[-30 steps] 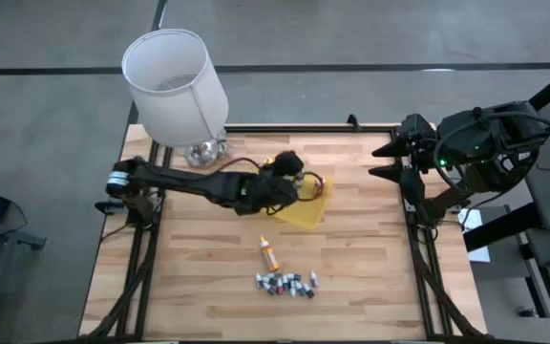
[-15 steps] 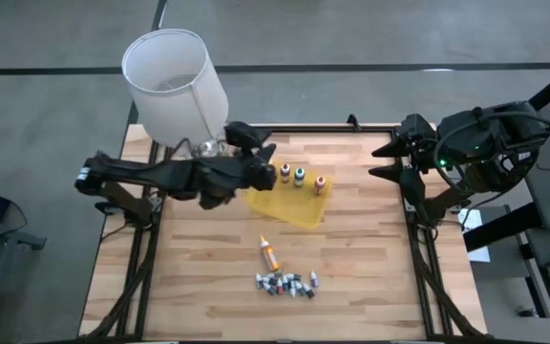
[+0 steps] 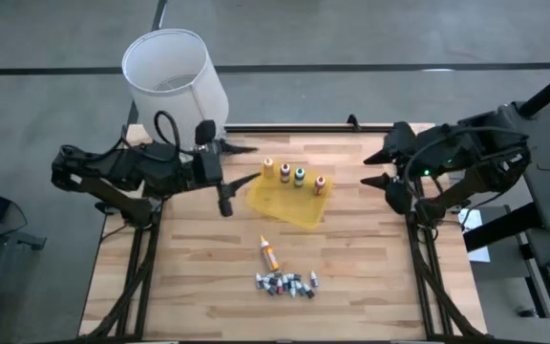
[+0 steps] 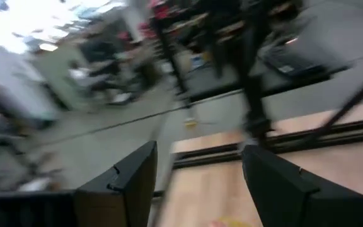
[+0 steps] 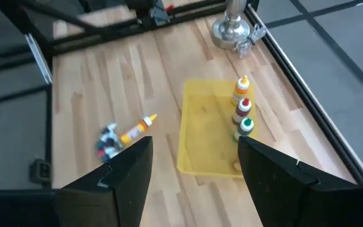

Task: Pick & Place food coloring
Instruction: Put the large yellow food coloring bottle into the yellow bin

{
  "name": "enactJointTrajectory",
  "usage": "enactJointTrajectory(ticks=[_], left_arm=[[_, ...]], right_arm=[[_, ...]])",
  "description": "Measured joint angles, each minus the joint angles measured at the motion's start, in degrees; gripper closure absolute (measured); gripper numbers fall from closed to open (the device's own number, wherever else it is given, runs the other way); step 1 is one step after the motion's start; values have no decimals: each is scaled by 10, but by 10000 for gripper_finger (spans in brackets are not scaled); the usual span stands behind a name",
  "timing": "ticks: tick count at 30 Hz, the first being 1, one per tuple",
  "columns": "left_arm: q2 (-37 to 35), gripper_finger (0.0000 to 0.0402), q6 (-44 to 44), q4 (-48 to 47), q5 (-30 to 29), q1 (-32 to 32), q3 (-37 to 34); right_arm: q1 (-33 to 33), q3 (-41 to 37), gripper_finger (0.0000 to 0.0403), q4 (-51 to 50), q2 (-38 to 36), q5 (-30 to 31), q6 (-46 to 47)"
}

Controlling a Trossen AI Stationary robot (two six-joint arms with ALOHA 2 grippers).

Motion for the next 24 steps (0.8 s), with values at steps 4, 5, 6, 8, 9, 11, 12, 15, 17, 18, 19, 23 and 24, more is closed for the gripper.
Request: enactJointTrajectory(ticks=[4, 5, 6, 8, 9, 11, 12, 15, 17, 18, 19, 23, 24], left_arm=[[-2, 198, -55, -18, 20, 1, -1], [-2, 198, -64, -24, 24, 1, -2], [-2, 199, -73, -28, 28, 2, -2], [-2, 201, -92, -43, 53, 7, -2], [-2, 202, -103, -47, 61, 11, -5], [-5, 204, -119, -50, 84, 17, -14], [-7, 205, -123, -51, 87, 18, -21], [-17, 209, -131, -51, 91, 22, -39], [-25, 211, -137, -50, 95, 22, -52], [-30, 211, -140, -48, 99, 22, -60], [-35, 212, -143, -47, 100, 22, -69], [-62, 212, -153, -25, 119, 23, -118], [-70, 212, -154, -12, 126, 23, -135]], right_arm=[[0, -31, 179, 28, -2, 0, -15], [1, -41, 179, 42, -2, 0, -21], [4, -51, 179, 54, -4, 1, -29], [7, -75, 179, 83, -5, 1, -41], [7, -88, 179, 98, -8, 1, -47], [10, -113, 179, 123, -12, 0, -52], [10, -126, 179, 139, -15, 0, -53], [11, -165, 179, 180, -23, -4, -50], [11, -190, 179, 207, -29, -20, -41], [11, -203, 179, 222, -32, -26, -36], [12, -216, 179, 239, -36, -30, -28], [14, -263, 179, 294, -48, -45, 5], [14, -273, 179, 301, -48, -46, 14]])
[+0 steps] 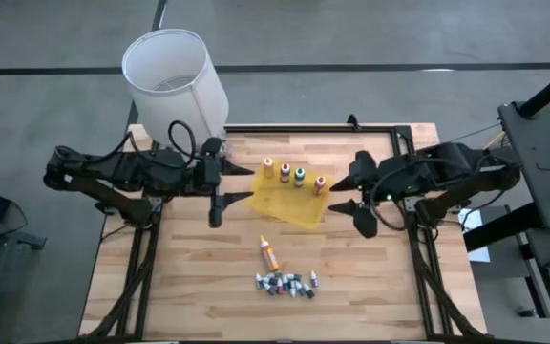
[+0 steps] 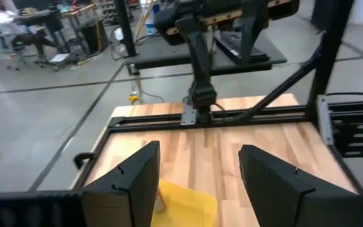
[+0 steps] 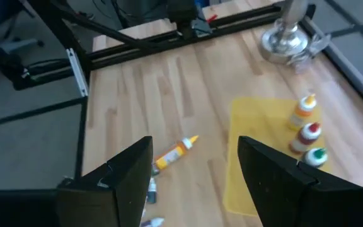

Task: Pick & Place food coloring
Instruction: Put the large yellow food coloring bottle into the yellow bin

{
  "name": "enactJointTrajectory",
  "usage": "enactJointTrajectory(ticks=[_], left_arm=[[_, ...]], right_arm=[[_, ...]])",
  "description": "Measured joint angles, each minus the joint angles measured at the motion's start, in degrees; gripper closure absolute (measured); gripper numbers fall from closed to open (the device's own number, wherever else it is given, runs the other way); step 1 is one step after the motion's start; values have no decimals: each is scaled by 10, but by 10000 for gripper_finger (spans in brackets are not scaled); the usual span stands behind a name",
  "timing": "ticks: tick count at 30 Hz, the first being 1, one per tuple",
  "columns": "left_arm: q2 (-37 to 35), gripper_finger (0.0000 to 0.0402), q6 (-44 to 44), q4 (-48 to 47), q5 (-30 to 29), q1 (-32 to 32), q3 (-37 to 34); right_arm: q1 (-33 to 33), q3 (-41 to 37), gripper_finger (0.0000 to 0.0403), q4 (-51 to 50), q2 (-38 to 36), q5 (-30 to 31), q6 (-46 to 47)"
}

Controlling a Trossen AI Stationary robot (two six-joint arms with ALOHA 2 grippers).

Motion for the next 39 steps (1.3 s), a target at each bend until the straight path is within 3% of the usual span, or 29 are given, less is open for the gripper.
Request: enactJointTrajectory(ticks=[7, 11, 21, 28, 35, 39], left_arm=[[-67, 212, -20, 90, 11, 0, -127], [-92, 212, -25, 96, 11, 0, -176], [-96, 212, -127, 97, 22, 0, -209], [-78, 212, -159, 95, 99, 0, -250], [-40, 212, -80, 93, 223, 0, -261], [-14, 212, -80, 82, 243, 0, -250]], right_arm=[[1, -51, 179, 45, 7, -28, 41], [0, -73, 179, 58, 12, -31, 48], [0, -75, 179, 66, 21, -29, 63], [0, -77, 179, 73, 40, -30, 39], [0, -77, 179, 73, 57, -64, 33], [0, -77, 179, 74, 58, -72, 41]])
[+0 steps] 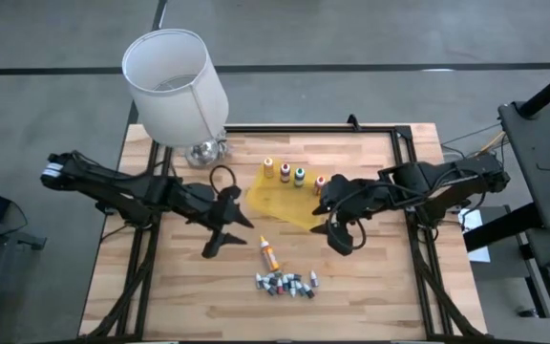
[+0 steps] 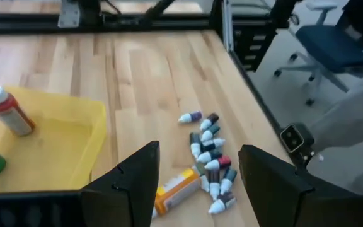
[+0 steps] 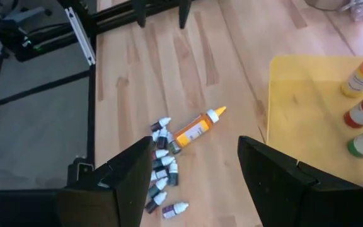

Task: Pick & Place food coloring
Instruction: Put the large yellow food coloring bottle into the yellow bin

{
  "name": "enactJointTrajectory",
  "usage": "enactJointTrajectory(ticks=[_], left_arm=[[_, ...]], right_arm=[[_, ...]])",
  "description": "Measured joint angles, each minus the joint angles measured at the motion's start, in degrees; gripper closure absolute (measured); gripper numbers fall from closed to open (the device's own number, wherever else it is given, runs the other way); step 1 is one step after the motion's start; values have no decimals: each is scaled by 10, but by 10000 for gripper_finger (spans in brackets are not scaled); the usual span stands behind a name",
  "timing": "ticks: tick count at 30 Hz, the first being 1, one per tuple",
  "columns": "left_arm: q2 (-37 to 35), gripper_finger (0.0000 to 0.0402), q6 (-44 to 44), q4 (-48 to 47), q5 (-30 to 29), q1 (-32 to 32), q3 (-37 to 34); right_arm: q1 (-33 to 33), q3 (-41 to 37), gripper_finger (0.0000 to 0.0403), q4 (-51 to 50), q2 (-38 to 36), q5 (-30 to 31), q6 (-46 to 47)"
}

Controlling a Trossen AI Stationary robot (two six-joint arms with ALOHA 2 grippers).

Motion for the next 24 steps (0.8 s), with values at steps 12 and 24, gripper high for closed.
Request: enactJointTrajectory(ticks=[12, 24], left_arm=[[33, 212, -1, -61, 18, 0, 22], [34, 212, -236, -75, 10, 0, 29]], right_arm=[[0, 0, 179, -1, 0, -3, 10], [0, 0, 179, -2, 0, 1, 4]])
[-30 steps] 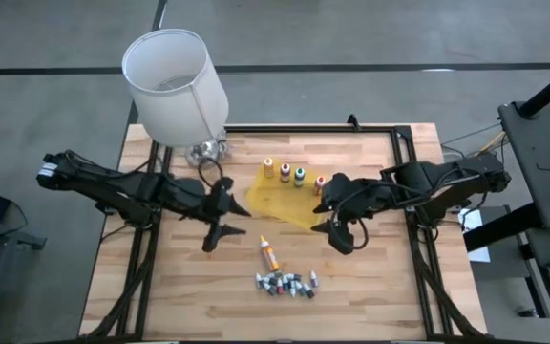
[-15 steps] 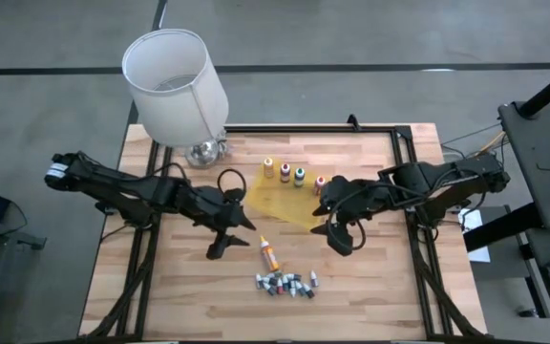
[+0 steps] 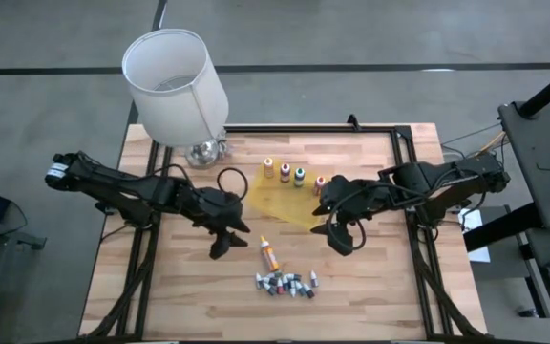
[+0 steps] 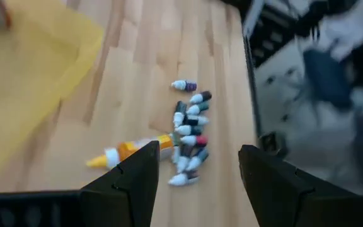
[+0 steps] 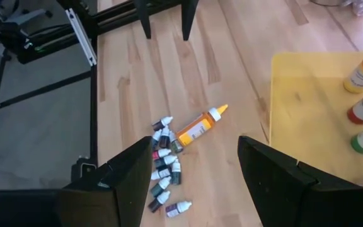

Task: Pick & Place food coloring
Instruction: Put the large yellow food coloring bottle into the yellow bin

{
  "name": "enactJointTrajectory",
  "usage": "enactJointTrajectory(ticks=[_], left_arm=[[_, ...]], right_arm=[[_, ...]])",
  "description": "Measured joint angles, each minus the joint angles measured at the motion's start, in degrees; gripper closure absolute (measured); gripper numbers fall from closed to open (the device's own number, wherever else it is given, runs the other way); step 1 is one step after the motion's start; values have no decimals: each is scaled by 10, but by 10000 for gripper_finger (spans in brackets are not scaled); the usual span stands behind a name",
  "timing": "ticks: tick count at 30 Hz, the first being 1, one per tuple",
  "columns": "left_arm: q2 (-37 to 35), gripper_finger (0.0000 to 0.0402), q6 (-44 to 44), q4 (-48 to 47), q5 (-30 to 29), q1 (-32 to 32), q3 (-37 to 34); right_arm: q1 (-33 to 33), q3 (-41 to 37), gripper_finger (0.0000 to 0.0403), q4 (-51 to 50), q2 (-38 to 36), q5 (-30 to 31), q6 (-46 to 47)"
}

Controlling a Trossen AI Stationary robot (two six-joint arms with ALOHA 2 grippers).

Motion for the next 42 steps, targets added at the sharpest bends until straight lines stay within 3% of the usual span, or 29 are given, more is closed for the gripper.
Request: enactJointTrajectory(ticks=[4, 9, 14, 26, 34, 42], left_arm=[[0, 212, -153, -2, 0, 0, 0], [0, 212, -447, -3, 0, 2, -1], [0, 212, -567, -2, 0, 1, -2], [38, 235, -656, -105, 1, 0, 36], [127, 246, -622, -119, 1, 1, 131], [228, 246, -612, -221, -3, 2, 221]], right_arm=[[0, 0, 179, -1, 0, 1, -4], [0, 0, 179, -9, -2, 1, -4], [0, 12, 179, -73, -5, 1, -2], [0, 54, 179, -226, -10, 50, -10], [0, 58, 179, -241, -24, 57, -44], [0, 58, 179, -249, -45, 63, -48]])
